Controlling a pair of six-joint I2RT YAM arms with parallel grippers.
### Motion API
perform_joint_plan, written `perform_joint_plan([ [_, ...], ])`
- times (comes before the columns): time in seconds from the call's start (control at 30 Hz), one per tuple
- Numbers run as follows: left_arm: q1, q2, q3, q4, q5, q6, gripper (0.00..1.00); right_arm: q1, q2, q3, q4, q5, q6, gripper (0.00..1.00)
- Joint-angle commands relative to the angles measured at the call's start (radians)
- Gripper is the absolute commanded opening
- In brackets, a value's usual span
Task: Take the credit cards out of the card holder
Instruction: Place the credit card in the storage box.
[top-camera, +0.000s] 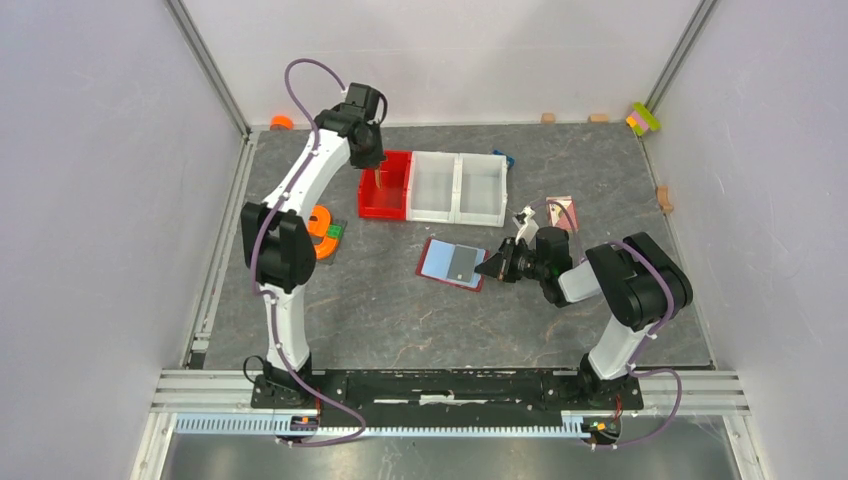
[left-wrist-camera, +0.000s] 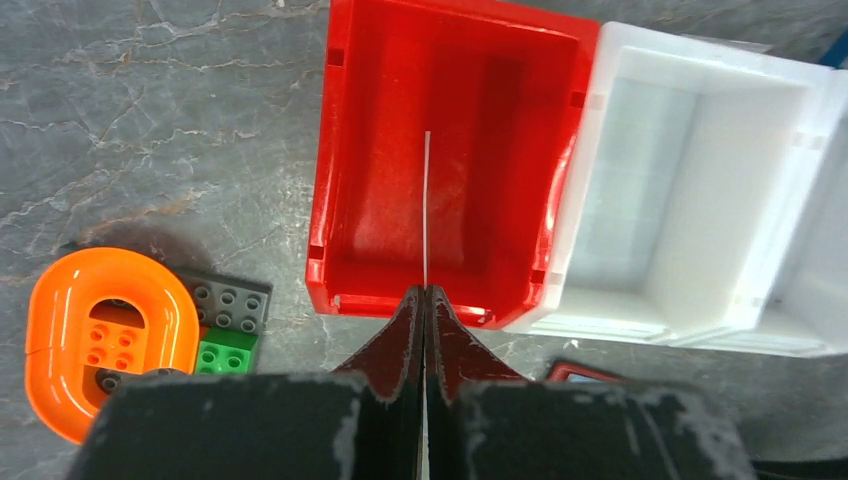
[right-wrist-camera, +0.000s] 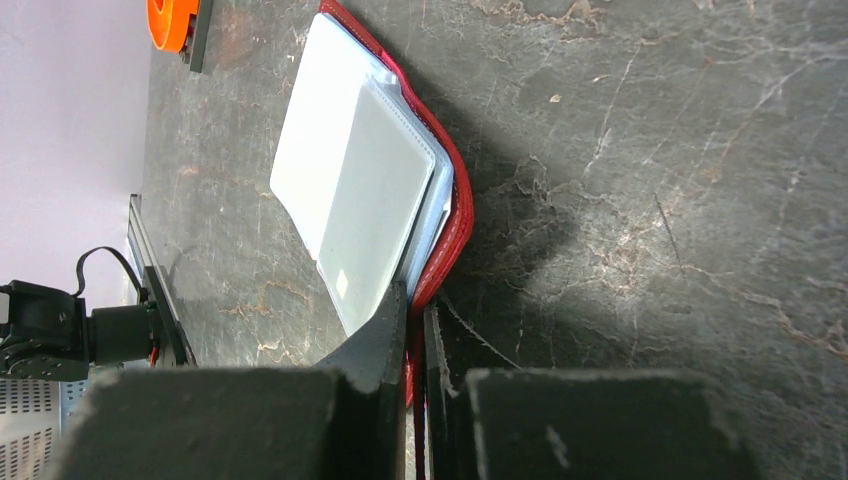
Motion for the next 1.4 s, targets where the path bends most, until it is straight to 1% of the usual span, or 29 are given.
perform_joint_plan([
  [0.0, -0.027, 0.051, 0.100, -0.073, -0.085, 0.080, 0.02, 0.002, -0.004, -0.004, 0.009, 0.018, -0.021, 0.00],
  [0.13, -0.055, 0.114, 0.182, -0.118, -0.101, 0.099, 0.02, 0.001, -0.003, -0.001, 0.007, 0.018, -0.021, 0.00],
  [0.27, -0.078, 0.184, 0.255, -0.177, -0.191, 0.100, 0.02, 0.002, 0.000, -0.001, 0.004, 0.018, -0.023, 0.00],
  [0.5, -0.109, 0.250, 0.301, -0.189, -0.334, 0.107, 0.02, 0.001, 0.006, 0.002, 0.005, 0.016, -0.021, 0.00],
  [0.83, -0.139, 0.378, 0.434, -0.208, -0.447, 0.166, 0.02, 0.002, 0.011, 0.002, 0.005, 0.018, -0.020, 0.00],
  [1.23, -0.158, 0.476, 0.459, -0.221, -0.515, 0.199, 0.02, 0.001, 0.014, 0.004, 0.005, 0.018, -0.020, 0.00],
  [1.27, -0.158, 0.478, 0.459, -0.220, -0.507, 0.195, 0.04, 0.002, 0.013, 0.003, 0.005, 0.018, -0.020, 0.00],
  [1.3, -0.158, 0.476, 0.459, -0.221, -0.497, 0.189, 0.09, 0.002, 0.014, 0.003, 0.005, 0.019, -0.021, 0.00],
  [1.33, -0.158, 0.470, 0.459, -0.221, -0.479, 0.181, 0.16, 0.002, 0.014, 0.004, 0.005, 0.019, -0.021, 0.00],
  [1.37, -0.158, 0.462, 0.458, -0.221, -0.453, 0.175, 0.27, 0.002, 0.014, 0.004, 0.005, 0.019, -0.021, 0.00],
])
